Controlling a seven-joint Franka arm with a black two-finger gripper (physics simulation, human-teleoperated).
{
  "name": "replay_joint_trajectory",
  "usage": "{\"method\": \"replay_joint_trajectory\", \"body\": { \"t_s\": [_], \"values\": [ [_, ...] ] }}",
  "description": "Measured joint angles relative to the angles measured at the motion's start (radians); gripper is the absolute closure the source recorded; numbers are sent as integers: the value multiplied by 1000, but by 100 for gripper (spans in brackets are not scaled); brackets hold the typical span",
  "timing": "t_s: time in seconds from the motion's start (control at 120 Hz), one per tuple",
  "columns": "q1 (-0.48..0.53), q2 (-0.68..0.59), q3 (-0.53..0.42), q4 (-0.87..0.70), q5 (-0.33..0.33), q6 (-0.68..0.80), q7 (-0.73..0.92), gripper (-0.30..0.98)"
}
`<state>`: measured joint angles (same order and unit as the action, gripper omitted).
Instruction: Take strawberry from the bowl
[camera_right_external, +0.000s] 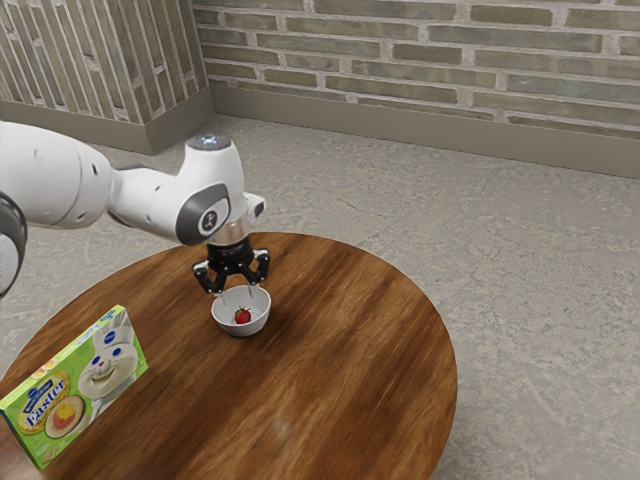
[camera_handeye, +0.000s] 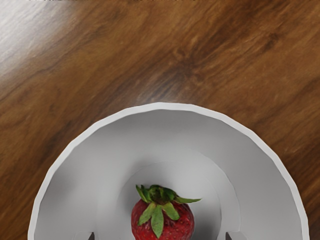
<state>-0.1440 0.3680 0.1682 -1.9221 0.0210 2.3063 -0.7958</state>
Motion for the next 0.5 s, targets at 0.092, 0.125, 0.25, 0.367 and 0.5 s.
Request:
{"method": "replay_joint_trajectory", "body": {
  "t_s": [0.092, 0.125, 0.25, 0.367, 0.5],
  "values": [
    [0, 5, 2, 2, -4, 7, -9, 38],
    [1, 10, 2, 4, -5, 9, -12, 38],
    [4, 37, 2, 15, -6, 20, -20, 38],
    [8, 66, 3, 40, -6, 29, -26, 38],
    [8, 76, 4, 51, -6, 35, -31, 38]
  ]
}}
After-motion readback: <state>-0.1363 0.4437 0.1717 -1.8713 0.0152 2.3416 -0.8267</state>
